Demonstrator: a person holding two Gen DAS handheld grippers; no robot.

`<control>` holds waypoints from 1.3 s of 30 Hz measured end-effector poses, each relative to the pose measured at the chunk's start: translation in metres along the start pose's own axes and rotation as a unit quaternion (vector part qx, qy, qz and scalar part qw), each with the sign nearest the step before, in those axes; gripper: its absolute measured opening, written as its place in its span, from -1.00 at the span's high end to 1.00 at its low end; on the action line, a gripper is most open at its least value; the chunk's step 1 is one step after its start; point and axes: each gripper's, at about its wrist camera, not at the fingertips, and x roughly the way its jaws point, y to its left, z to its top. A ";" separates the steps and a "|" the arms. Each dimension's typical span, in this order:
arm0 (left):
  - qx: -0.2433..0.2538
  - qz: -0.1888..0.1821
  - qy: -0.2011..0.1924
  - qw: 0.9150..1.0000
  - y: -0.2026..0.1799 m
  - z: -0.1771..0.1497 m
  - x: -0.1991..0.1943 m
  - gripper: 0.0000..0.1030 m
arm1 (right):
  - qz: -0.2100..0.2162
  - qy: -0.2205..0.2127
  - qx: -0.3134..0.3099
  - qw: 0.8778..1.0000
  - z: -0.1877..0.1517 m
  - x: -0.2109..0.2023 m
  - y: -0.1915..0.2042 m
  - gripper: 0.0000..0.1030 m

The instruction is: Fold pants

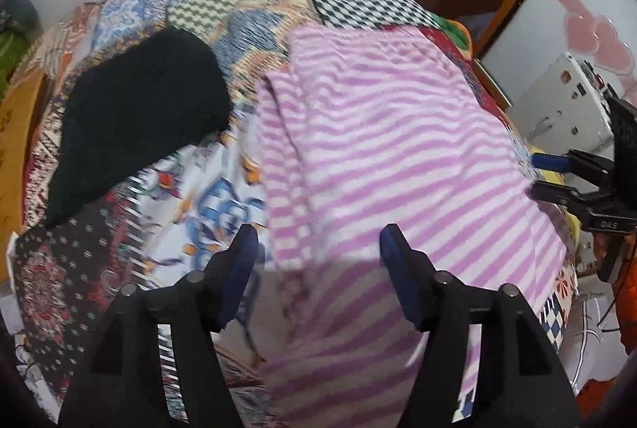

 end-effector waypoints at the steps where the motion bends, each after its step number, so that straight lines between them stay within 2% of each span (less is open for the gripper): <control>1: -0.004 -0.007 -0.001 1.000 0.003 0.002 -0.002 -0.30 | -0.004 -0.008 0.001 1.000 0.002 -0.002 -0.002 -0.49; 3: -0.028 -0.029 0.001 0.999 0.014 0.008 0.001 -0.56 | 0.006 -0.021 0.010 1.000 0.005 -0.004 -0.007 -0.55; 8: -0.059 -0.047 0.031 0.997 0.029 0.022 0.027 -0.57 | 0.030 -0.001 0.040 0.999 0.017 0.017 -0.018 -0.55; 13: -0.076 -0.091 0.071 0.990 0.034 0.027 0.058 -0.57 | 0.052 0.040 0.046 0.997 0.020 0.050 -0.024 -0.58; 21: -0.067 -0.116 0.080 0.988 0.036 0.041 0.074 -0.73 | 0.118 0.053 0.067 0.989 0.027 0.070 -0.033 -0.72; 25: -0.055 -0.127 0.079 0.987 0.028 0.052 0.083 -0.73 | 0.148 0.054 0.065 0.985 0.037 0.081 -0.023 -0.73; 28: -0.045 -0.135 0.078 0.987 0.021 0.059 0.090 -0.73 | 0.155 0.049 0.047 0.986 0.041 0.083 -0.008 -0.67; 31: -0.036 -0.140 0.075 0.987 0.013 0.065 0.094 -0.58 | 0.165 0.044 0.046 0.984 0.046 0.085 -0.001 -0.45; 33: -0.031 -0.148 0.072 0.986 0.011 0.066 0.092 -0.25 | 0.174 0.035 0.049 0.983 0.049 0.085 0.000 -0.22; 35: -0.025 -0.146 0.067 0.987 0.006 0.069 0.092 -0.03 | 0.173 0.026 0.049 0.983 0.051 0.082 0.001 0.07; 38: -0.008 -0.133 0.060 0.989 0.001 0.069 0.086 0.27 | 0.164 0.011 0.041 0.985 0.052 0.072 -0.001 0.32; 39: 0.000 -0.126 0.056 0.990 0.001 0.068 0.082 0.37 | 0.161 0.005 0.037 0.986 0.053 0.070 -0.001 0.34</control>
